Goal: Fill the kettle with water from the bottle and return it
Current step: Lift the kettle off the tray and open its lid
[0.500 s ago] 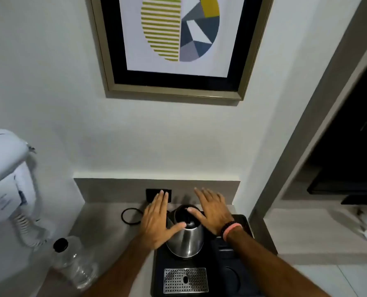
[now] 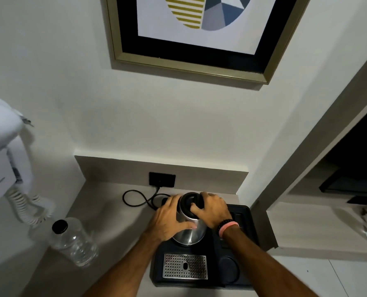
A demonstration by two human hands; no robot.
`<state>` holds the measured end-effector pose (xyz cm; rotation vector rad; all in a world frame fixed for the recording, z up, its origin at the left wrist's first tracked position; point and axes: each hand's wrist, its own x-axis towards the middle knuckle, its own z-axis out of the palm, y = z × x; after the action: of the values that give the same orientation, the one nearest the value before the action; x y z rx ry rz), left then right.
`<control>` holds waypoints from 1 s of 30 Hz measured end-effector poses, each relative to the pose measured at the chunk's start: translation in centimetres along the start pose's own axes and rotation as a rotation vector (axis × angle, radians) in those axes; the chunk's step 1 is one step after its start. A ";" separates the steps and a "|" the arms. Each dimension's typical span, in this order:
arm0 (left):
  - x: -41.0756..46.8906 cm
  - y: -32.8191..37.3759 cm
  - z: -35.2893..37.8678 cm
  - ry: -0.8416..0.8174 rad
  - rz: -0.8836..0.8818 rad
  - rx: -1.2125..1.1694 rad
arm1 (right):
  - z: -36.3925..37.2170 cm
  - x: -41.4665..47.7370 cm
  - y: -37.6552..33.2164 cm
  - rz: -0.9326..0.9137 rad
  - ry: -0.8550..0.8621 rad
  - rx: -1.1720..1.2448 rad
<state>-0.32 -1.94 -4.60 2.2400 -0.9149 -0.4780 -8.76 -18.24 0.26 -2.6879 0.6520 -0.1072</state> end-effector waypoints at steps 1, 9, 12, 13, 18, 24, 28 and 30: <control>-0.1 0.1 0.0 0.002 -0.005 -0.014 | 0.0 0.0 0.2 -0.005 -0.001 0.021; -0.6 0.1 0.8 0.029 -0.185 -0.198 | 0.1 -2.0 3.6 0.088 0.041 0.519; -0.8 0.2 1.4 0.030 -0.268 -0.267 | 0.6 -2.7 4.0 0.162 0.093 0.638; -0.8 0.2 1.6 0.033 -0.276 -0.281 | 0.7 -2.9 4.0 0.183 0.104 0.660; -1.1 0.3 2.3 0.098 -0.285 -0.356 | 0.7 -3.0 3.7 0.198 0.096 0.697; -2.2 0.1 1.8 0.190 -0.258 -0.398 | 0.2 -3.1 3.0 0.125 0.077 0.683; -3.4 -1.1 0.1 0.290 -0.260 -0.407 | 0.2 -1.8 1.2 0.032 0.010 0.661; -4.2 -2.1 -1.1 0.326 -0.291 -0.405 | 0.6 -0.9 -0.4 -0.003 -0.033 0.632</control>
<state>-1.59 2.65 -4.90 1.9984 -0.2931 -0.3705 -9.31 -17.29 -0.17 -2.0768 0.4970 -0.2266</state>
